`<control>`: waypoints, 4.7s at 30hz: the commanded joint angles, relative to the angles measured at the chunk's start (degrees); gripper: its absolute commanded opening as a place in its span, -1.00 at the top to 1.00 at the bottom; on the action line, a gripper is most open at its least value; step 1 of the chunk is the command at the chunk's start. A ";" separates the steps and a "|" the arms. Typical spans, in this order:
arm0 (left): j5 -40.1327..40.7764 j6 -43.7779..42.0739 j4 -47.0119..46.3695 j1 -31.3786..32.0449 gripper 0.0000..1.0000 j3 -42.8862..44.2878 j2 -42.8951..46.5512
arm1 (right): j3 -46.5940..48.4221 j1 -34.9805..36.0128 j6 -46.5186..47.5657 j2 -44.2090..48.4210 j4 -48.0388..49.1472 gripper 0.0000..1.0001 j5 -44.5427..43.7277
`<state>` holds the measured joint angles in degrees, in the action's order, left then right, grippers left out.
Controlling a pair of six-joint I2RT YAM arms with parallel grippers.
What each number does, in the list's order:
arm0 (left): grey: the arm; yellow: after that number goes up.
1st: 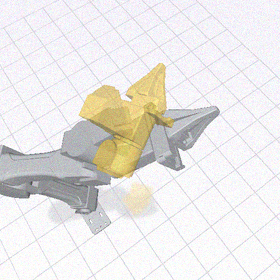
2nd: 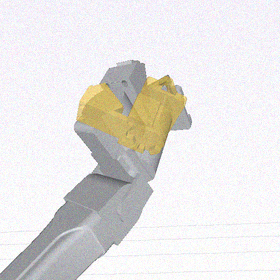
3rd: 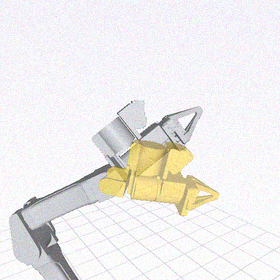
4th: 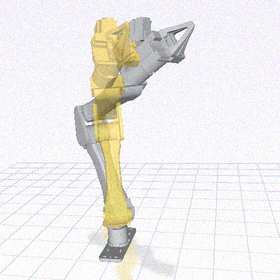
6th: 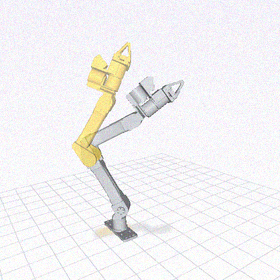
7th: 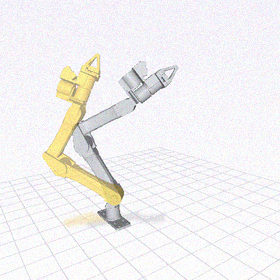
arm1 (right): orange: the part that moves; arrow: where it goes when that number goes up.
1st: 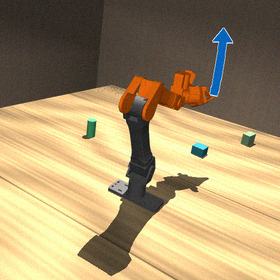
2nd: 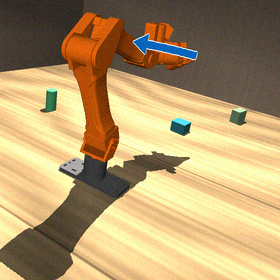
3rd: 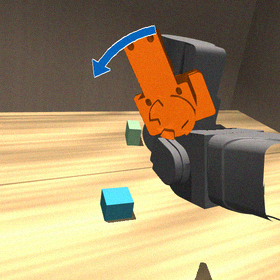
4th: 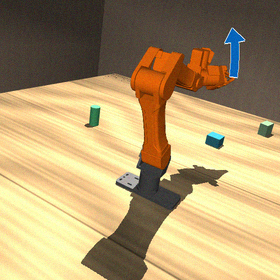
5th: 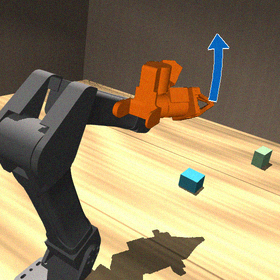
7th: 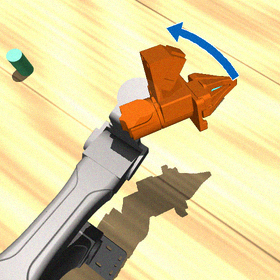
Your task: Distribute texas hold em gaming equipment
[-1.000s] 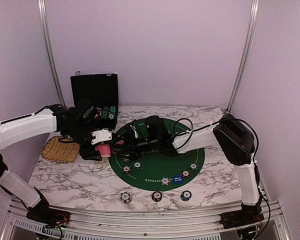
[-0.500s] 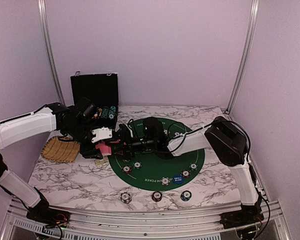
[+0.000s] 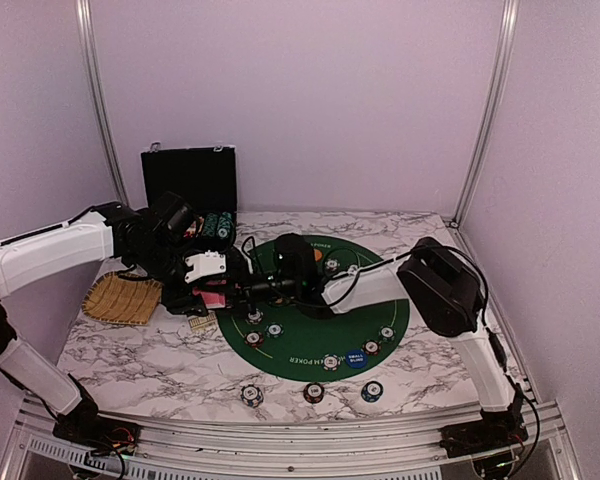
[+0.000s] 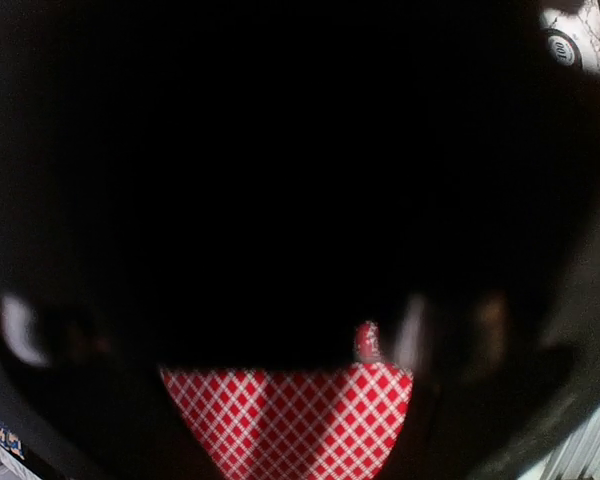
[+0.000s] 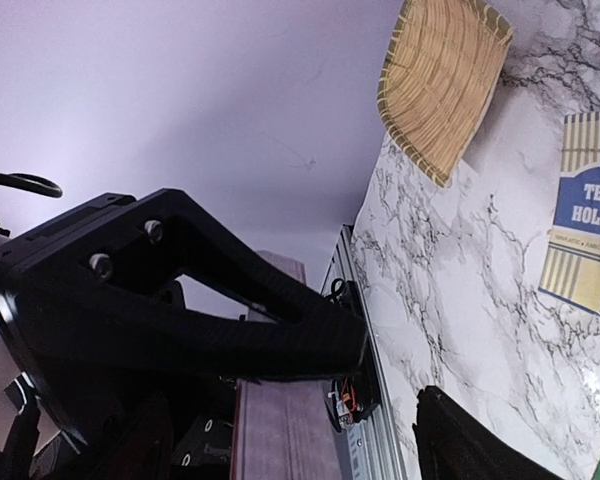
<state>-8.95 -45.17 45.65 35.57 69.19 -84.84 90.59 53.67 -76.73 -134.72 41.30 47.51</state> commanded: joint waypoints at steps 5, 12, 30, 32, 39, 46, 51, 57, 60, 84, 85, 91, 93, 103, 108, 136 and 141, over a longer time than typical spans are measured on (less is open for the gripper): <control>-1.38 0.65 1.55 -0.15 0.50 2.34 -0.39 | 6.97 1.71 -1.31 -4.74 -0.10 -0.62 1.15; -1.63 0.61 1.72 -0.12 0.51 2.02 -0.14 | 8.64 1.74 -0.29 -5.44 -3.10 -0.58 0.69; -1.27 0.61 1.99 -0.15 0.52 1.93 0.31 | -1.41 -1.77 4.45 0.94 -8.46 0.01 -1.05; -1.30 0.60 2.01 -0.10 0.52 1.87 0.29 | -1.78 -1.88 4.57 1.48 -8.47 0.10 -1.01; -1.22 0.53 1.99 -0.12 0.53 1.63 0.49 | -4.07 -2.50 5.23 4.01 -8.51 0.27 -0.92; -1.00 0.51 2.04 -0.15 0.53 1.60 0.54 | -5.95 -2.92 5.39 6.28 -8.43 0.44 -0.92; -0.90 0.45 2.08 -0.14 0.53 1.47 0.53 | -6.92 -3.12 5.71 7.56 -8.68 0.46 -0.81; -0.65 0.34 2.08 -0.10 0.54 1.30 0.43 | -8.22 -3.44 6.48 9.38 -9.54 0.48 -0.83; -0.53 0.28 2.08 -0.14 0.54 1.21 0.33 | -8.69 -3.47 6.32 9.92 -9.58 0.57 -0.71; -0.29 -0.08 2.16 -0.14 0.55 1.28 -0.03 | -15.55 -6.20 1.36 14.86 -2.21 0.91 0.47; -0.27 -0.02 2.19 -0.13 0.55 1.29 0.01 | -16.12 -6.56 1.57 15.30 -2.26 0.92 0.55; -0.17 -0.09 2.25 -0.15 0.55 1.12 0.02 | -18.79 -9.31 3.36 18.05 -3.91 0.99 1.15; -0.18 -0.09 2.25 -0.11 0.56 1.04 0.05 | -20.10 -11.23 4.07 19.21 -4.49 1.00 1.46; -0.15 -0.13 2.76 -0.15 0.56 1.38 0.30 | -18.65 -23.44 14.29 22.00 -17.54 1.00 3.41; -0.08 -0.10 3.04 -0.15 0.56 1.47 0.07 | -10.39 -30.87 23.52 18.12 -30.04 1.00 2.46; -0.11 0.21 3.31 -0.15 0.57 2.22 0.00 | 15.11 -39.52 33.24 -5.59 -44.42 1.00 -4.62; -0.27 0.42 3.39 -0.11 0.57 2.61 -0.22 | 18.08 -39.52 34.33 -7.57 -47.12 0.99 -5.06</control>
<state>-8.91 -45.17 47.94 35.57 69.38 -85.27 104.79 14.22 -43.42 -140.49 -3.64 43.33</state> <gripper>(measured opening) 0.645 0.008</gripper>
